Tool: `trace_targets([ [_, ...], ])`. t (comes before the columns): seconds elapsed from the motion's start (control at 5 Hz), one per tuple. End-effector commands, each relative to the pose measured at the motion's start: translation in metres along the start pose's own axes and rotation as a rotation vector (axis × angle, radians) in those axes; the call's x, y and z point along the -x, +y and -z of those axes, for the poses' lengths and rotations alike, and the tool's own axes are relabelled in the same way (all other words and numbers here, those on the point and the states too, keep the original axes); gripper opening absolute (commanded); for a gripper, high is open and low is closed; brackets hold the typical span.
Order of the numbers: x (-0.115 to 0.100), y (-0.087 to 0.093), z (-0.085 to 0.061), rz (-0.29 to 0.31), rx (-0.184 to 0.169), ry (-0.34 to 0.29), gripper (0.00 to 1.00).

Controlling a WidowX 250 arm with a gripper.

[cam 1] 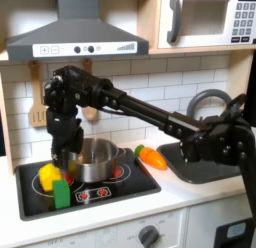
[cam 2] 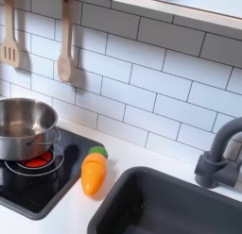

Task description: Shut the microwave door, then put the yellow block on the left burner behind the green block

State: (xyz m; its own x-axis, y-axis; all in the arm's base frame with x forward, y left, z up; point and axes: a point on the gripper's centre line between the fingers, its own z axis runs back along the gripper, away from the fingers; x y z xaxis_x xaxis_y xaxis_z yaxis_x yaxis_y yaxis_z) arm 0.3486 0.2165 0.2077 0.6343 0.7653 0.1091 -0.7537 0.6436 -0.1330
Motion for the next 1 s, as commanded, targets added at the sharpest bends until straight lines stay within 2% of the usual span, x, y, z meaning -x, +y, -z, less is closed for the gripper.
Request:
trace_targets([
  [0.0,0.003,-0.003,0.001,0.009,0.003,0.001,1.0],
  [0.2,0.012,-0.009,0.006,0.033,0.008,0.021,1.0],
  [0.4,0.024,-0.019,0.0,0.081,0.02,0.013,1.0],
  [0.8,0.04,-0.028,0.003,0.159,0.033,0.038,1.0],
])
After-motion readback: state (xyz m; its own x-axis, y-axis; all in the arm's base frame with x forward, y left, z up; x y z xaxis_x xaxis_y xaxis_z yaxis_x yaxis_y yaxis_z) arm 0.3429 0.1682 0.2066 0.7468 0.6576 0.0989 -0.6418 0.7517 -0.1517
